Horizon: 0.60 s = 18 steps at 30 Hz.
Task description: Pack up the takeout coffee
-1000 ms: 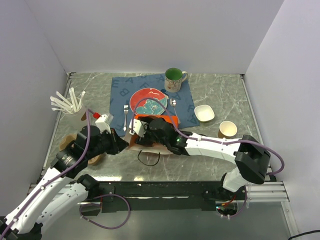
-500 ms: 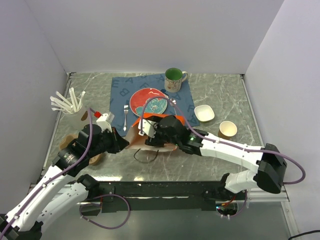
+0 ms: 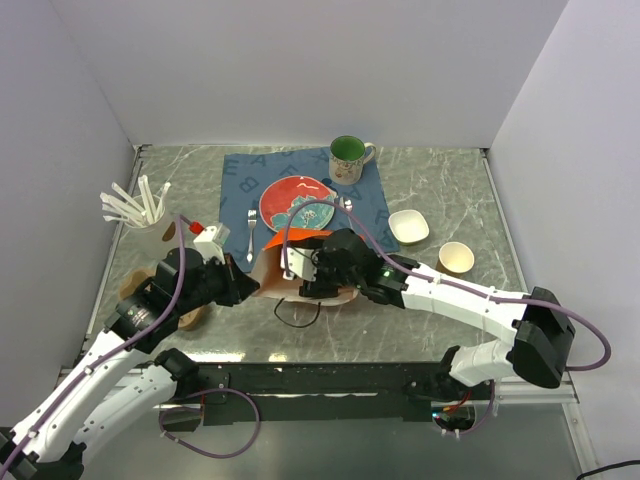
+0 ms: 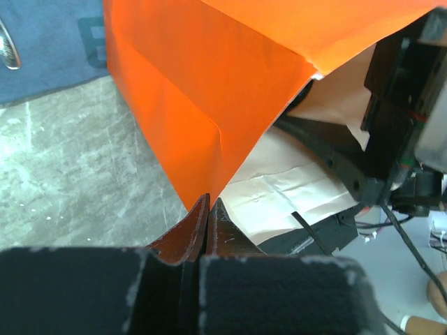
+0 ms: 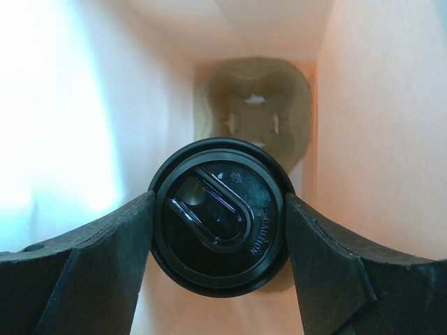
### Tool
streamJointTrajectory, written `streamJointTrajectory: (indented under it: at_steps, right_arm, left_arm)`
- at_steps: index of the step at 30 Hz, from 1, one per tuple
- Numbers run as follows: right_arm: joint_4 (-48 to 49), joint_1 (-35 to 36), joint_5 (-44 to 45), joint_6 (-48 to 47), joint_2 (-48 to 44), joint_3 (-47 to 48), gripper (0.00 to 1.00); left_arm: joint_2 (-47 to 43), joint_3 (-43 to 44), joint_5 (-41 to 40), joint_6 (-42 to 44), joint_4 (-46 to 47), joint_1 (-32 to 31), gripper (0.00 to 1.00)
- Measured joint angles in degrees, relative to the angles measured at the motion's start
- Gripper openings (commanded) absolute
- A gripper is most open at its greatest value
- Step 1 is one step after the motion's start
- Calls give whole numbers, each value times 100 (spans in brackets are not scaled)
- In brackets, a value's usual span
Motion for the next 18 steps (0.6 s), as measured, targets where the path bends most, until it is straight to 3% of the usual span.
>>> streamJointTrajectory:
  at_steps: [18]
  right_arm:
    - [-492,31,352,-358,42,153,33]
  left_arm:
    - [-282,-120,-372,-11,122,0,1]
